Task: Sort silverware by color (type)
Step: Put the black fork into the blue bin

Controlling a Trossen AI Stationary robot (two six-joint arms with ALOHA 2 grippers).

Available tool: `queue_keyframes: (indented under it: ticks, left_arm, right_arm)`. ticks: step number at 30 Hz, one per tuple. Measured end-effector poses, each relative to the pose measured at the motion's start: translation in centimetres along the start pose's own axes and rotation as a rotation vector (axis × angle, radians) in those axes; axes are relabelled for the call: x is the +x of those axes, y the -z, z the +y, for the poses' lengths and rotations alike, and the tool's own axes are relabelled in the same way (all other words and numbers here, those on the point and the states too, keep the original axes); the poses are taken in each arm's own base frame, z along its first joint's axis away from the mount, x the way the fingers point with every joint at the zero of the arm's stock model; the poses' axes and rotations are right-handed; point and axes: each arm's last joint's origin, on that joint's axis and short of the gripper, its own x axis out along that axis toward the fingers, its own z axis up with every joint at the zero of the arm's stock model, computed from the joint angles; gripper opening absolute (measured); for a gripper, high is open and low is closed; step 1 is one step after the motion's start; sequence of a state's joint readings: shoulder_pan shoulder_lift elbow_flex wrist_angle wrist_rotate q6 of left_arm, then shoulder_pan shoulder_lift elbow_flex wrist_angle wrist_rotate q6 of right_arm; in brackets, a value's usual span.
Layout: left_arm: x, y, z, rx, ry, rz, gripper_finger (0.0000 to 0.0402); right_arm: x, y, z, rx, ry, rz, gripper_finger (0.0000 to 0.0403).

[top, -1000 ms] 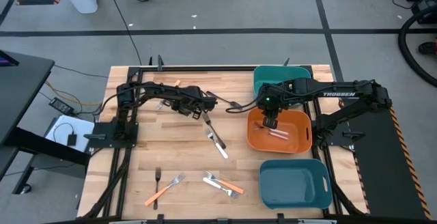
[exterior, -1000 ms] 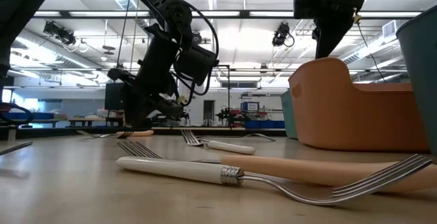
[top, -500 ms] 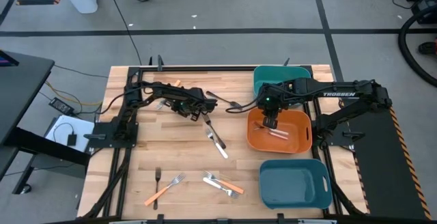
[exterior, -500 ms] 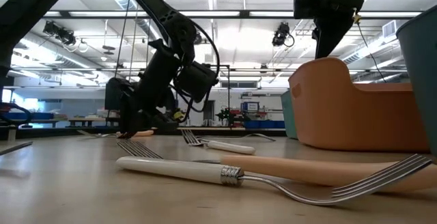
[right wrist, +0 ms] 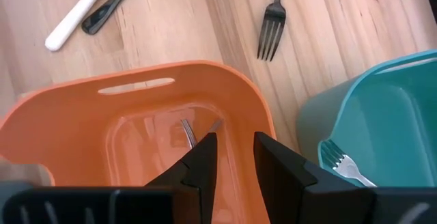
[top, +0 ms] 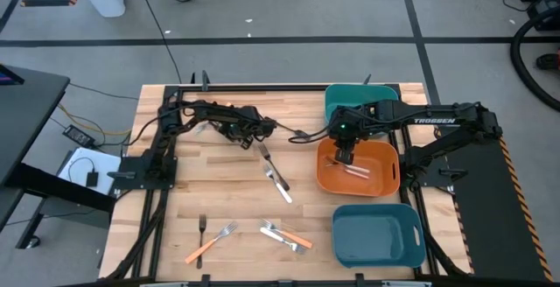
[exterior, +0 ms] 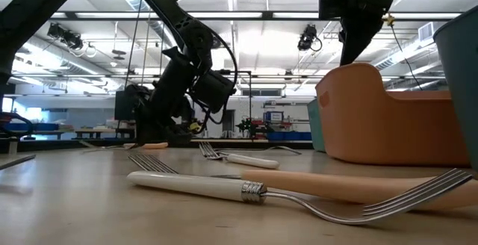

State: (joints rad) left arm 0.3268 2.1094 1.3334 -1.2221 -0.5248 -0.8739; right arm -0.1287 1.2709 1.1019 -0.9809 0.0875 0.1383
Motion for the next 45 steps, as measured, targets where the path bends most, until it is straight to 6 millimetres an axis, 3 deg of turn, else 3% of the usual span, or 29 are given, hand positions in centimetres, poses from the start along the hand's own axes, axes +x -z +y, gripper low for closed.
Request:
queue_keyframes:
  ticks: [9,19,24,31,38,45]
  left_arm:
    - [-0.8,1.2,0.2,0.201,-0.055,0.027,0.0008]
    - [-4.6,4.3,0.1,0.289,-0.046,-0.04,0.0006]
    - [-8.0,4.8,1.4,0.268,0.054,-0.095,0.0005]
    - [-14.7,4.9,4.3,0.172,0.271,-0.228,0.0005]
    - [-21.7,5.1,8.8,0.079,0.492,-0.396,0.0005]
    - [-27.0,5.8,13.7,0.051,0.673,-0.568,0.0005]
  right_arm:
    - [0.0,0.0,0.0,0.001,-0.001,-0.004,0.0104]
    - [0.0,-0.6,0.1,0.005,-0.008,-0.061,0.0105]
    - [0.0,-0.8,-0.1,0.0,-0.007,-0.081,0.0105]
    - [0.0,-1.0,-0.6,0.017,0.002,-0.09,0.0105]
    - [0.0,-1.1,-0.9,0.025,0.004,-0.103,0.0105]
    - [-1.2,-1.9,-1.2,0.128,0.017,-0.176,0.0105]
